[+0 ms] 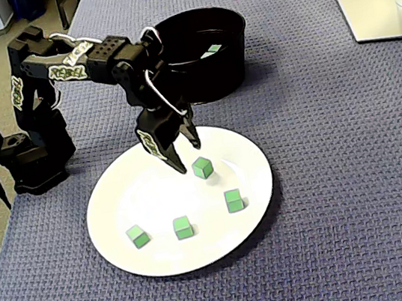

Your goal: Pick up the items on the white plate and put them in the black container.

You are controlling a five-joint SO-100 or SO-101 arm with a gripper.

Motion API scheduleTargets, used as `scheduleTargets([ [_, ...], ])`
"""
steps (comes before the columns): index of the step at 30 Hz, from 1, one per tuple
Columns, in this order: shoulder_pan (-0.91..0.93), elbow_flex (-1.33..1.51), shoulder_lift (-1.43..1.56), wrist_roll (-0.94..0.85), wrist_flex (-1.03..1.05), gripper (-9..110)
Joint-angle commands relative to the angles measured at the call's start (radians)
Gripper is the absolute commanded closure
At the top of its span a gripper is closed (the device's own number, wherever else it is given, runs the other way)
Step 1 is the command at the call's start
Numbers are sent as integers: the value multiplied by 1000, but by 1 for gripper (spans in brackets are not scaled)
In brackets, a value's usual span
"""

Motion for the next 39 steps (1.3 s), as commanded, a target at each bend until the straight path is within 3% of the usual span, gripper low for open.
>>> scheduleTargets([
  [1, 11, -6, -14, -15, -49, 80],
  [21, -43, 94, -54, 41, -170, 82],
  [26, -44, 121, -57, 48, -195, 88],
  [29, -41, 156, -51, 52, -253, 101],
  [32, -34, 192, -43, 67, -301, 101],
  [36, -28, 184, -14, 123, -276, 102],
  [39, -2, 94, 95, 193, -135, 102],
])
